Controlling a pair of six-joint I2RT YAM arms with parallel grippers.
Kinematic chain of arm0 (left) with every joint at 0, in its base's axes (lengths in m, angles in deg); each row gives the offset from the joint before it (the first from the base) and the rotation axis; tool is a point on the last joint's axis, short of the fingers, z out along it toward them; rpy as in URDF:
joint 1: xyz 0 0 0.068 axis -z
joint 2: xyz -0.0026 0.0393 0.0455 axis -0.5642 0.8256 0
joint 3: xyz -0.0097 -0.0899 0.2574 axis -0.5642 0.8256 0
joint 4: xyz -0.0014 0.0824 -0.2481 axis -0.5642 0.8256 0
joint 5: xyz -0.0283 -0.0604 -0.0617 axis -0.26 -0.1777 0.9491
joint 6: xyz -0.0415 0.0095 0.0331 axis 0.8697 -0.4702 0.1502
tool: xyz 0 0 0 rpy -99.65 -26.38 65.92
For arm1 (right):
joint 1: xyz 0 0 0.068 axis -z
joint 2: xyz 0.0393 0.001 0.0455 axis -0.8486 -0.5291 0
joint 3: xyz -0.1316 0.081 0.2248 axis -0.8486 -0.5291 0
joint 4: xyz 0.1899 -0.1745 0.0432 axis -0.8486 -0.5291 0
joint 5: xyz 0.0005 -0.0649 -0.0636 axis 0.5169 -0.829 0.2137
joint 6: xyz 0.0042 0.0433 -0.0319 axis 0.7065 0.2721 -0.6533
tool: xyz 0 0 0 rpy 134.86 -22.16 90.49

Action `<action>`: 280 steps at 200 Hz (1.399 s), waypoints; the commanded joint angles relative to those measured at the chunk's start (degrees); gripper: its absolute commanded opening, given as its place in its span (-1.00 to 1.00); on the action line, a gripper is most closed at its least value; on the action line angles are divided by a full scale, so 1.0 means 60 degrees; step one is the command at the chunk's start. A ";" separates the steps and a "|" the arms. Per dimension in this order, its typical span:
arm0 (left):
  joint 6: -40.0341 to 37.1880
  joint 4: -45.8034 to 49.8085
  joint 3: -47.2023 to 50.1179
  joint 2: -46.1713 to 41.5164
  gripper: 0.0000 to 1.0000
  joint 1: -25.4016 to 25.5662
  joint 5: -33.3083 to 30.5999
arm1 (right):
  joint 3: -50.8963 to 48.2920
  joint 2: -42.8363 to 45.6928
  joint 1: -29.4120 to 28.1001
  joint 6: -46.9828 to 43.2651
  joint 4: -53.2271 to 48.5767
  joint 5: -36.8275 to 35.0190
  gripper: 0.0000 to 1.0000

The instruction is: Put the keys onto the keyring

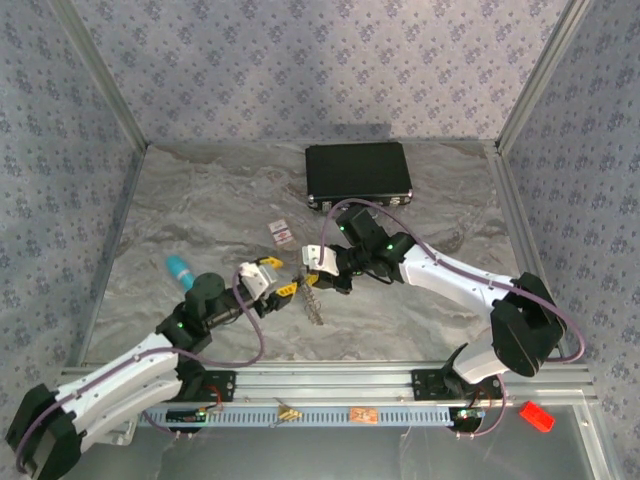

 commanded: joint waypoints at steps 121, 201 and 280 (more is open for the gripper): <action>1.0391 0.8614 -0.3222 0.2502 0.22 -0.0321 -0.4619 | -0.0087 0.0489 0.0072 -0.0046 -0.0125 0.0098 -1.00; 0.9159 0.8543 -0.4380 0.6096 -0.27 -0.0410 -0.3539 | -0.0149 0.0558 0.0063 -0.0097 -0.0139 0.0135 -1.00; 0.8026 0.8576 -0.4911 0.7481 -0.49 -0.0398 -0.3578 | -0.0146 0.0585 0.0073 -0.0101 -0.0168 0.0162 -1.00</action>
